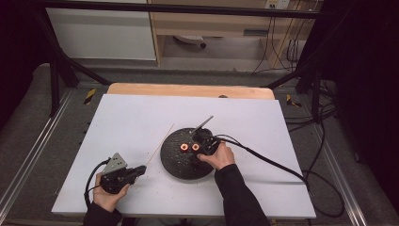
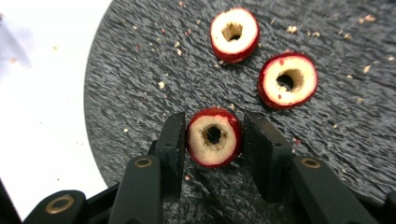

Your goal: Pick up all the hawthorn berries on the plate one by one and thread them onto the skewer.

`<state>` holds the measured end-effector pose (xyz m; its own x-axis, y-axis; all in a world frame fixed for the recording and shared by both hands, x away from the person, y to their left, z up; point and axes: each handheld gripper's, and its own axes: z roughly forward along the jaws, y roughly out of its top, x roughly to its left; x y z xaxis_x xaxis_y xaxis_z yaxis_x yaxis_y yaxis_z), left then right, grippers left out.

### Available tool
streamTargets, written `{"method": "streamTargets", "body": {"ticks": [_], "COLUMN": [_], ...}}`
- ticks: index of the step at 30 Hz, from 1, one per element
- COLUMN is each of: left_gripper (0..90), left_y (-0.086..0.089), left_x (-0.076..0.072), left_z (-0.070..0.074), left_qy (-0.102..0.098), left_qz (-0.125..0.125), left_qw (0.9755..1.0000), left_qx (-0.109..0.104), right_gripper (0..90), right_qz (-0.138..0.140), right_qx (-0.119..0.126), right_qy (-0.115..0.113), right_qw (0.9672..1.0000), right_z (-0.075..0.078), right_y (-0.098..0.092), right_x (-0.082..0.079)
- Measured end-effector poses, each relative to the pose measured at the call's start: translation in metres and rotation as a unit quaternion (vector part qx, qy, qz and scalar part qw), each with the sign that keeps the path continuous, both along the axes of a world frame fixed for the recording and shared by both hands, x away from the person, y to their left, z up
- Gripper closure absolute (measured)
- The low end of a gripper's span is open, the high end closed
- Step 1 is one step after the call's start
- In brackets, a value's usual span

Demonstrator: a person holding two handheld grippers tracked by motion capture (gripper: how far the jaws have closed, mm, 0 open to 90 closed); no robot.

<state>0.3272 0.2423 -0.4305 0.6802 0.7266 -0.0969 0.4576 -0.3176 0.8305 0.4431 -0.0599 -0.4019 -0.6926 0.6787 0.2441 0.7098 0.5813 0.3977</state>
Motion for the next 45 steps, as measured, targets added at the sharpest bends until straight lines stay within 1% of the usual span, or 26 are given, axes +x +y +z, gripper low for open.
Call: {"method": "streamTargets", "body": {"ticks": [1,6,7,8,9,10,13,14,17,21,22,23,27,30,32,36,38,42,45], "left_gripper": [88.2,88.2,88.2,88.3,88.2,88.2,88.2,88.3,88.2,88.2,88.2,88.2,88.3,88.2,88.2,88.3,88.2,88.2,88.2], "left_y": [0.0,0.0,0.0,0.0,0.0,0.0,0.0,-0.001,-0.001,-0.002,-0.002,-0.002,-0.002,-0.002,-0.003,-0.003,-0.003,-0.004,-0.004], "left_x": [0.0,-0.001,-0.001,-0.001,-0.001,-0.001,-0.001,-0.002,-0.002,-0.002,-0.002,-0.002,-0.002,-0.002,-0.002,-0.002,-0.003,-0.002,-0.002], "left_z": [0.0,0.0,0.0,0.0,0.0,0.0,0.001,0.001,0.001,0.0,0.0,0.0,0.001,0.001,0.0,0.0,0.0,-0.001,-0.001], "left_qy": [0.0,-0.002,-0.002,-0.002,-0.002,-0.002,-0.003,-0.003,-0.003,-0.003,-0.003,-0.003,-0.004,-0.005,-0.005,-0.005,-0.005,-0.004,-0.004], "left_qz": [0.0,0.002,0.002,0.002,0.002,0.002,0.003,0.003,0.002,0.003,0.003,0.003,0.004,0.004,0.005,0.007,0.008,0.01,0.012], "left_qw": [1.0,1.0,1.0,1.0,1.0,1.0,1.0,1.0,1.0,1.0,1.0,1.0,1.0,1.0,1.0,0.9999,0.9999,0.9999,0.9999], "left_qx": [0.0,0.0,-0.001,-0.001,-0.001,-0.001,-0.002,-0.002,-0.003,-0.003,-0.003,-0.004,-0.005,-0.005,-0.006,-0.007,-0.008,-0.01,-0.011], "right_gripper": [60.9,61.0,61.0,61.1,61.1,61.1,61.1,61.1,61.2,61.2,61.2,61.2,61.3,61.3,61.3,61.3,61.3,61.3,61.3], "right_qz": [0.002,-0.008,-0.01,-0.01,-0.009,-0.016,-0.017,-0.02,-0.027,-0.037,-0.04,-0.045,-0.053,-0.064,-0.073,-0.094,-0.107,-0.129,-0.141], "right_qx": [-0.002,0.02,0.027,0.028,0.032,0.039,0.047,0.053,0.071,0.088,0.093,0.102,0.127,0.151,0.172,0.216,0.238,0.278,0.292], "right_qy": [-0.004,-0.017,-0.022,-0.026,-0.029,-0.031,-0.044,-0.046,-0.052,-0.062,-0.066,-0.065,-0.082,-0.092,-0.1,-0.117,-0.125,-0.131,-0.14], "right_qw": [1.0,0.9996,0.9993,0.9992,0.999,0.9986,0.9978,0.9973,0.9957,0.9935,0.9926,0.9916,0.9871,0.9821,0.9773,0.9647,0.9572,0.943,0.9356], "right_z": [0.002,0.013,0.015,0.016,0.018,0.019,0.023,0.024,0.025,0.024,0.024,0.024,0.021,0.019,0.017,0.013,0.01,0.004,0.0], "right_y": [-0.002,-0.007,-0.008,-0.009,-0.01,-0.01,-0.013,-0.014,-0.019,-0.026,-0.028,-0.03,-0.036,-0.039,-0.041,-0.045,-0.046,-0.048,-0.047], "right_x": [0.0,-0.006,-0.007,-0.008,-0.009,-0.011,-0.014,-0.015,-0.018,-0.021,-0.022,-0.023,-0.027,-0.031,-0.033,-0.039,-0.041,-0.044,-0.045]}}
